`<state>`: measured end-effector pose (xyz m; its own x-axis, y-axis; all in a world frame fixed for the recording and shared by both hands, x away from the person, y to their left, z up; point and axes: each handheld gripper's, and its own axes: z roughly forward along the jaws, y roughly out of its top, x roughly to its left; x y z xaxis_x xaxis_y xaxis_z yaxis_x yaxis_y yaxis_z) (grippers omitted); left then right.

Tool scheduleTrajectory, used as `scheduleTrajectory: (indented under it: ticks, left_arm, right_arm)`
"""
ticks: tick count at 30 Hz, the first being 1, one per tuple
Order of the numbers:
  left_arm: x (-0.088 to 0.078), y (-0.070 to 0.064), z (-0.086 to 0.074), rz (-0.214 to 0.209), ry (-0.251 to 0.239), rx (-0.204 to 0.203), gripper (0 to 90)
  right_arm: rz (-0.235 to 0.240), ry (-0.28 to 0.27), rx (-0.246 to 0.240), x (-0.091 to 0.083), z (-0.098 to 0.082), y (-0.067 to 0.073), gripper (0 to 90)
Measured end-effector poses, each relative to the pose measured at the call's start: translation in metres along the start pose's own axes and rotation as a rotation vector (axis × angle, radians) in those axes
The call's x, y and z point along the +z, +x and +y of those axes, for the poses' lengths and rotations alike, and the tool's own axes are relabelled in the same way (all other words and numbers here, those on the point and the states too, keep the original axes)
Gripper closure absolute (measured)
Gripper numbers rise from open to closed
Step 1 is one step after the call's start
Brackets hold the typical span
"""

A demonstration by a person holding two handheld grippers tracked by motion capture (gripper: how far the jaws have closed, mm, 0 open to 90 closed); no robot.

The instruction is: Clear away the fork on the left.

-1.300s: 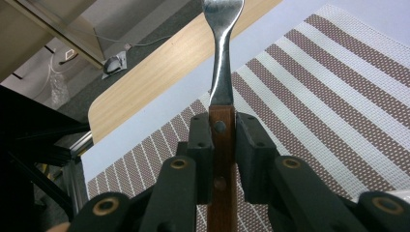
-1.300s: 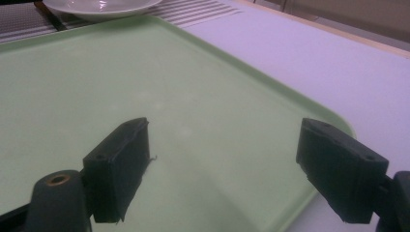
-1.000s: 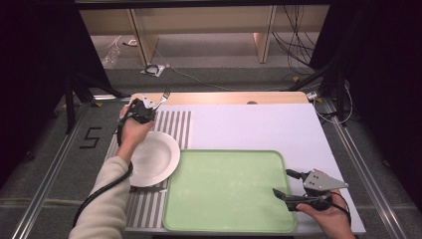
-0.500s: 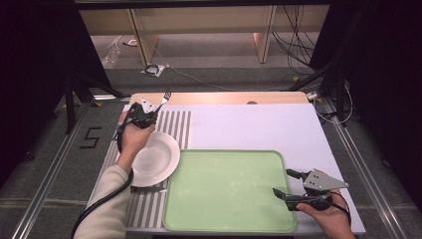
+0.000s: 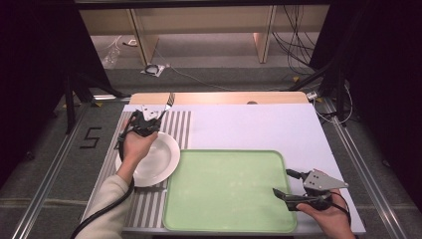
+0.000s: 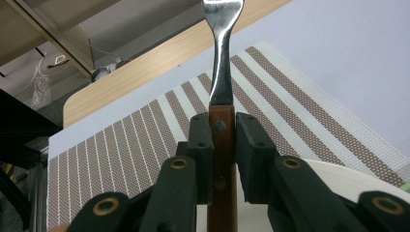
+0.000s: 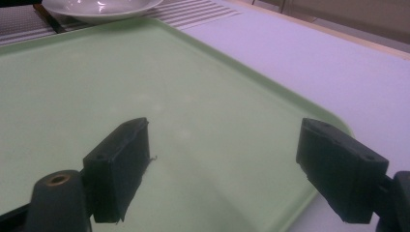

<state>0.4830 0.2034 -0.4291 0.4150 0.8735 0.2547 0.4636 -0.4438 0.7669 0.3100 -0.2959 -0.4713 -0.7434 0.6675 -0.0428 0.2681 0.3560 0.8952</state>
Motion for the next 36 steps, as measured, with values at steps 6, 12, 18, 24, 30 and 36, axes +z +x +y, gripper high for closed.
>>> scheduleTrajectory:
  ticks: [6,12,18,24,30,36]
  left_arm:
    - [-0.006,-0.007,-0.003,-0.012,-0.015,-0.011,77.1]
    - [-0.013,-0.013,-0.004,-0.030,-0.018,-0.020,77.1]
    - [-0.017,-0.017,-0.008,-0.040,-0.018,-0.029,77.1]
    - [-0.025,-0.022,-0.009,-0.017,-0.049,-0.079,77.1]
    - [-0.036,-0.033,-0.012,0.025,-0.120,-0.160,77.1]
    - [-0.041,-0.044,-0.015,0.031,-0.125,-0.192,77.1]
  right_arm:
    - [0.002,-0.002,-0.001,0.000,0.000,0.000,20.4]
    - [0.000,0.004,-0.003,0.000,0.000,0.000,20.4]
    - [0.000,0.003,-0.004,0.000,0.000,0.000,20.4]
    - [-0.001,0.005,-0.005,0.000,0.000,0.000,20.4]
    - [0.000,0.007,-0.008,0.000,0.000,0.000,20.4]
    - [0.008,-0.003,-0.008,0.001,0.000,0.001,20.4]
